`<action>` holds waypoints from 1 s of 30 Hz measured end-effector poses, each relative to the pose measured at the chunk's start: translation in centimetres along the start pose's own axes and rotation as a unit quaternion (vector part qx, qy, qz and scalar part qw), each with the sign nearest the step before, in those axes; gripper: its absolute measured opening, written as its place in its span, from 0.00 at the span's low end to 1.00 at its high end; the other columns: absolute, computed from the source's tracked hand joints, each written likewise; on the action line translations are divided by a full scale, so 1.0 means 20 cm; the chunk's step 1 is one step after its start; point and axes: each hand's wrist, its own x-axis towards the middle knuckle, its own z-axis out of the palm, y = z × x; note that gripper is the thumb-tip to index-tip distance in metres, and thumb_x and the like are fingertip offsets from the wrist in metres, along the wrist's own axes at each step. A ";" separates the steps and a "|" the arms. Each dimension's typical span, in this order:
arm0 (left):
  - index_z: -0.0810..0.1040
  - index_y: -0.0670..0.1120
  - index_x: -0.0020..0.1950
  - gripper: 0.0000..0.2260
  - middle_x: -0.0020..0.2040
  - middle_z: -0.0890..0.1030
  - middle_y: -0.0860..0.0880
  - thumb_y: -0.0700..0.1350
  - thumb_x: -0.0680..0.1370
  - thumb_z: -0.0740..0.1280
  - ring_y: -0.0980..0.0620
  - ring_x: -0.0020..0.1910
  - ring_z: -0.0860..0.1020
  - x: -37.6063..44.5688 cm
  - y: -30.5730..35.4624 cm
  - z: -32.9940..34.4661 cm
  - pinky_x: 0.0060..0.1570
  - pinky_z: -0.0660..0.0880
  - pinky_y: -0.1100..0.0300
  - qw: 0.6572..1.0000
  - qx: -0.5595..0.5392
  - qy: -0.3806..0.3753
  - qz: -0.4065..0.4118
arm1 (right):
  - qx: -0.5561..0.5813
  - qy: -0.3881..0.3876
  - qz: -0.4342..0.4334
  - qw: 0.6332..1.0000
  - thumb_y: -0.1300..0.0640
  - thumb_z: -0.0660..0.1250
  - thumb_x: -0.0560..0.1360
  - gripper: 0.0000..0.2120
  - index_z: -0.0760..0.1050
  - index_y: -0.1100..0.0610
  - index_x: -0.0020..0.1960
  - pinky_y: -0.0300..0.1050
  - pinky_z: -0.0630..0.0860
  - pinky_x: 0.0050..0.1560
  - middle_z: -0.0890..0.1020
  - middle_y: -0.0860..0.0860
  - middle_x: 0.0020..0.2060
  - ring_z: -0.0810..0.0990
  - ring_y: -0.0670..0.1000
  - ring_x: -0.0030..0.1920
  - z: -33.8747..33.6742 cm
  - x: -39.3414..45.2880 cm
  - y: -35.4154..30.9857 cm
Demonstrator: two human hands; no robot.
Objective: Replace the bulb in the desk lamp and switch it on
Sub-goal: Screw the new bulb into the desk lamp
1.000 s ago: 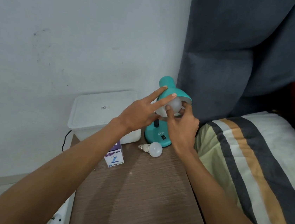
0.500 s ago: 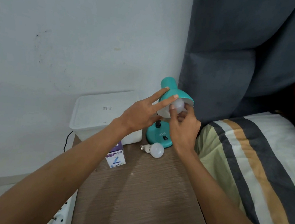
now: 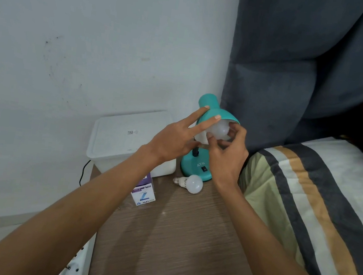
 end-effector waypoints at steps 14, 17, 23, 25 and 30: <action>0.60 0.53 0.79 0.38 0.80 0.65 0.38 0.38 0.75 0.76 0.47 0.33 0.77 0.01 0.01 0.00 0.36 0.83 0.49 1.000 -0.002 0.012 -0.002 | -0.075 -0.016 -0.049 0.996 0.50 0.75 0.73 0.26 0.70 0.54 0.66 0.44 0.81 0.52 0.75 0.51 0.58 0.81 0.51 0.52 0.02 0.02 0.01; 0.61 0.52 0.79 0.37 0.80 0.65 0.38 0.39 0.76 0.76 0.50 0.33 0.73 0.00 0.01 0.00 0.36 0.83 0.50 1.000 -0.004 0.015 0.003 | -0.071 -0.016 0.001 0.997 0.46 0.72 0.76 0.23 0.73 0.55 0.66 0.48 0.81 0.53 0.82 0.48 0.48 0.84 0.49 0.47 0.02 0.02 0.00; 0.59 0.54 0.80 0.39 0.81 0.64 0.39 0.39 0.76 0.76 0.47 0.33 0.77 0.00 0.00 0.01 0.35 0.82 0.48 1.000 0.000 0.007 0.002 | -0.081 -0.020 -0.002 0.997 0.43 0.71 0.76 0.24 0.74 0.55 0.66 0.33 0.79 0.48 0.86 0.50 0.50 0.84 0.45 0.45 0.00 0.03 0.00; 0.59 0.54 0.80 0.40 0.81 0.64 0.39 0.37 0.75 0.76 0.46 0.34 0.78 0.01 0.00 0.01 0.36 0.83 0.47 1.000 -0.002 0.007 0.001 | -0.107 -0.027 -0.048 0.993 0.46 0.75 0.73 0.28 0.72 0.56 0.68 0.36 0.78 0.50 0.81 0.52 0.57 0.81 0.48 0.51 0.00 0.03 0.01; 0.58 0.53 0.80 0.39 0.80 0.65 0.38 0.38 0.76 0.76 0.46 0.35 0.80 0.00 0.00 0.01 0.41 0.85 0.49 1.000 -0.006 0.007 0.013 | -0.142 -0.032 -0.132 0.980 0.56 0.76 0.74 0.23 0.74 0.60 0.65 0.52 0.83 0.50 0.79 0.57 0.60 0.82 0.55 0.52 0.02 0.03 0.05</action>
